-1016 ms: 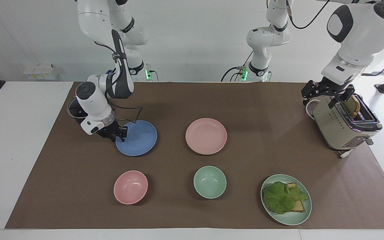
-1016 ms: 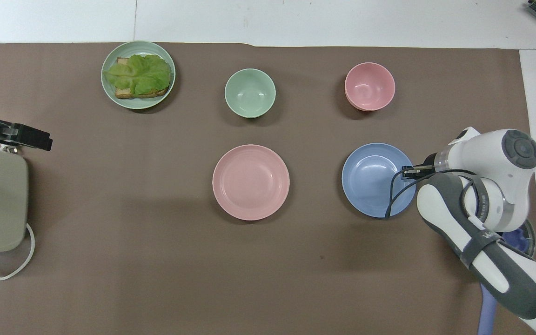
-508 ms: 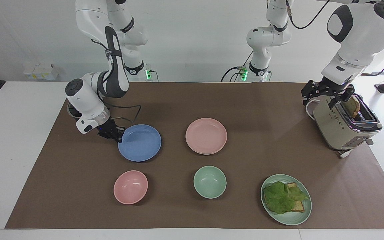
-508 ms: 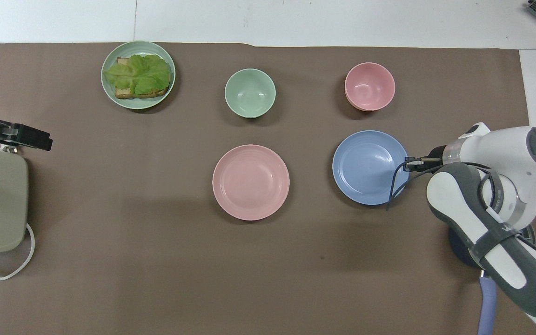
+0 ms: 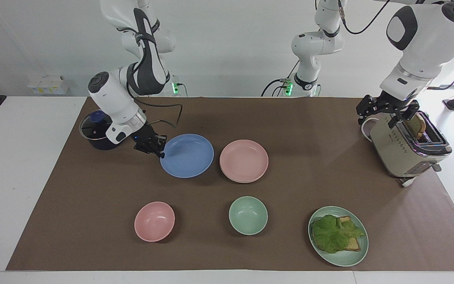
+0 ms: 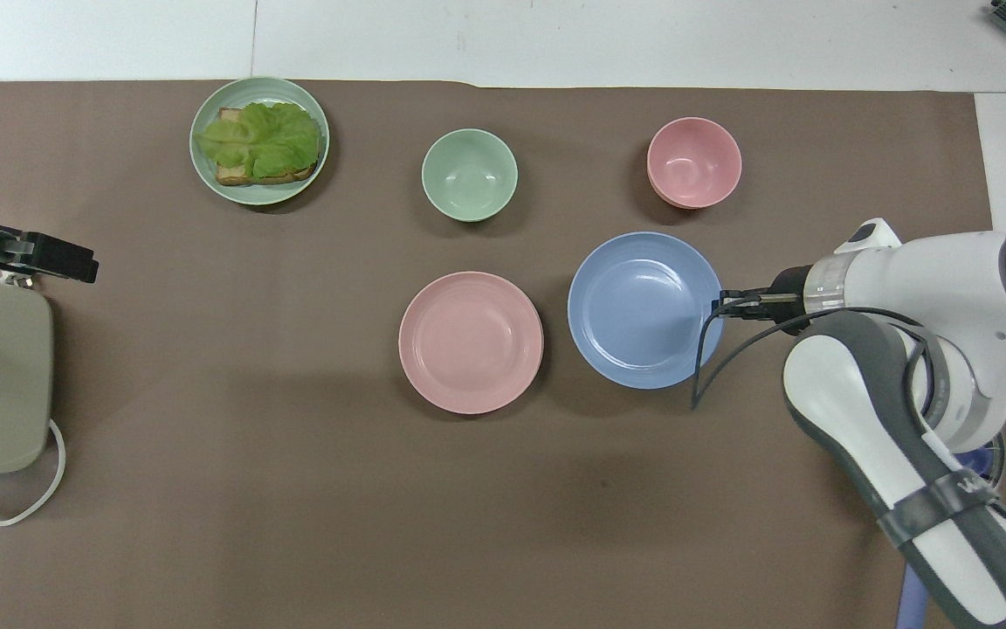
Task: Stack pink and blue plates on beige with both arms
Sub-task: 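Carry the blue plate with the right gripper onto the pink plate, then lower the blue plate onto the stack and open the right gripper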
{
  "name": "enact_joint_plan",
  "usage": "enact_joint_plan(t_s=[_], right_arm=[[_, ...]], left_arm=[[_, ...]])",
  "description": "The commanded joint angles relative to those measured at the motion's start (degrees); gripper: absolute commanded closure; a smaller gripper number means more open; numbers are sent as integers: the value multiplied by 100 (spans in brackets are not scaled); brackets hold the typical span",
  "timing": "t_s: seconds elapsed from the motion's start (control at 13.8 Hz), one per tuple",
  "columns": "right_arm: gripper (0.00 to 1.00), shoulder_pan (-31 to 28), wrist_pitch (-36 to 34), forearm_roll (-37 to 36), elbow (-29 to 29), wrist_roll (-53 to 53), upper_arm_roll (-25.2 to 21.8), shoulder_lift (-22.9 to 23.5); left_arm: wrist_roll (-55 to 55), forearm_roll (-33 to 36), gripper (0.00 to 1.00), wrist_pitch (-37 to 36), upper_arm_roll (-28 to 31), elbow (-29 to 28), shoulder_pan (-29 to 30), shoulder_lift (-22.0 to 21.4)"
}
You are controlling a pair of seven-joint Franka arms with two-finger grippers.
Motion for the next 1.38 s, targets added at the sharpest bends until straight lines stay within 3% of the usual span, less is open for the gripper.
enact_joint_plan(t_s=[0.0,0.65,1.31], right_arm=[[100,400,307,149,-78,525,9,-10],[100,1737,1213,140,18,1923,9,639],[100,2002,1284,-343,89,2082,0,921]], left_arm=[[56,81,0,-77,-19,1,27,-22],[56,81,0,-77,-19,1,27,-22],[56,81,0,-77,-19,1,27,-22]])
